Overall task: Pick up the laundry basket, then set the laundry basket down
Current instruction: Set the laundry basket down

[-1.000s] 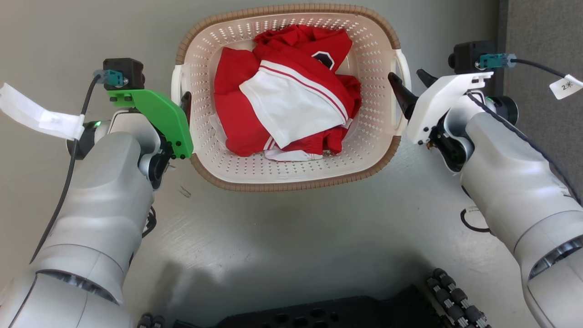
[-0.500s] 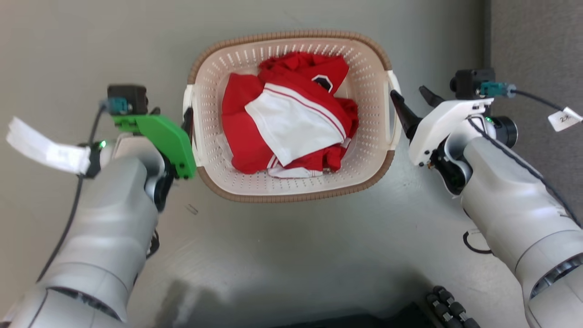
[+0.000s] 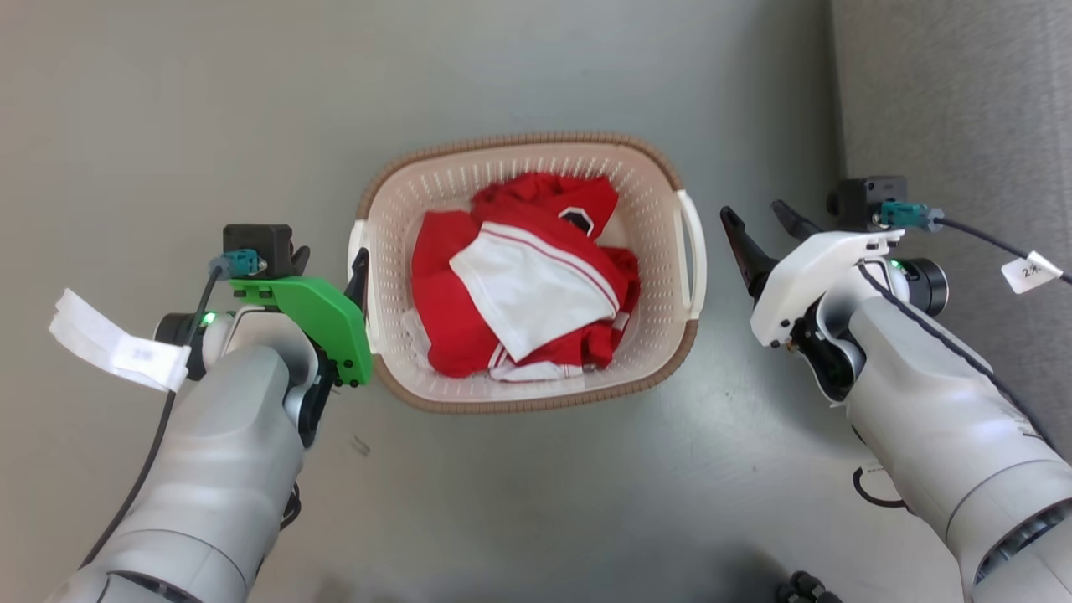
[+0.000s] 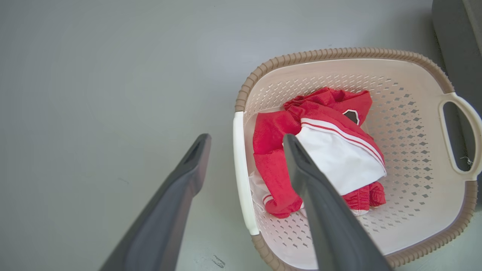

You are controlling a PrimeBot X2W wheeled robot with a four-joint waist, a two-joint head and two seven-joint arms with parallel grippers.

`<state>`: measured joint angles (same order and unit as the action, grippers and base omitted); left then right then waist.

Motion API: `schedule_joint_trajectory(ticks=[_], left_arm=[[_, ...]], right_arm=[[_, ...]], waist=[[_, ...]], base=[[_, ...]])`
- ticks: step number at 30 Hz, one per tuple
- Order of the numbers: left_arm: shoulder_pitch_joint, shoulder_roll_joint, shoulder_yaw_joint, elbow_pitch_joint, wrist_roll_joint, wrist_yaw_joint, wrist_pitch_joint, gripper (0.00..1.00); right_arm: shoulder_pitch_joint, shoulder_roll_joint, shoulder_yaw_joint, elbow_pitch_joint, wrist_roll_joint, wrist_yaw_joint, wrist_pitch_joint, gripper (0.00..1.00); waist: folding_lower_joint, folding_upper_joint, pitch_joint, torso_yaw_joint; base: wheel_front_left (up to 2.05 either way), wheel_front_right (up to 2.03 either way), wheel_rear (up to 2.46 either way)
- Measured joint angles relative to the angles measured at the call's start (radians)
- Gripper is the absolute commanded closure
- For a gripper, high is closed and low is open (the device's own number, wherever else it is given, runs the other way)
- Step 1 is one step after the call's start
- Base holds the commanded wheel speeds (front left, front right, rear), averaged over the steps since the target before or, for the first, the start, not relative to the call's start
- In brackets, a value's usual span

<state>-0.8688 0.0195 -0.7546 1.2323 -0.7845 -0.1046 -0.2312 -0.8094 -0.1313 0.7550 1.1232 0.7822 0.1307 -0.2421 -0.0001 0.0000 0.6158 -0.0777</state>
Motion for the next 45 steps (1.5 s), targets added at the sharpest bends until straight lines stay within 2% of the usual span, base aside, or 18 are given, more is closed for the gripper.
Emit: schedule_joint_trajectory(ticks=[10,15,17,25,33,45], left_arm=[[0.044,0.0,-0.001,-0.049,0.007,0.017,-0.017,0.0],[0.073,0.001,0.017,-0.082,0.008,0.035,-0.018,0.0],[0.078,0.015,0.044,-0.14,0.008,0.058,-0.018,0.0],[0.111,0.062,0.092,-0.27,0.048,0.111,-0.018,0.0],[0.214,0.102,0.143,-0.438,0.104,0.179,-0.018,0.0],[0.382,0.137,0.193,-0.648,0.165,0.21,-0.021,0.0]], right_arm=[[0.051,-0.004,-0.027,-0.03,-0.007,-0.011,-0.008,0.0],[0.063,-0.028,-0.072,-0.102,-0.018,-0.038,-0.008,0.0],[0.084,-0.036,-0.093,-0.137,-0.032,-0.053,-0.008,0.0],[0.159,-0.052,-0.117,-0.202,-0.065,-0.073,-0.008,0.0],[0.218,-0.063,-0.157,-0.319,-0.124,-0.117,-0.008,0.0],[0.321,-0.089,-0.204,-0.476,-0.194,-0.182,-0.009,0.0]], waist=[[0.0,0.0,-0.114,-0.013],[0.0,0.0,-0.169,-0.02],[0.0,0.0,-0.203,-0.023],[0.0,0.0,-0.278,-0.028],[0.0,0.0,-0.366,-0.031],[0.0,0.0,-0.47,-0.037]], base=[[0.0,0.0,0.0],[0.0,0.0,0.0],[0.0,0.0,0.0],[0.0,0.0,0.0],[0.0,0.0,0.0],[0.0,0.0,0.0]])
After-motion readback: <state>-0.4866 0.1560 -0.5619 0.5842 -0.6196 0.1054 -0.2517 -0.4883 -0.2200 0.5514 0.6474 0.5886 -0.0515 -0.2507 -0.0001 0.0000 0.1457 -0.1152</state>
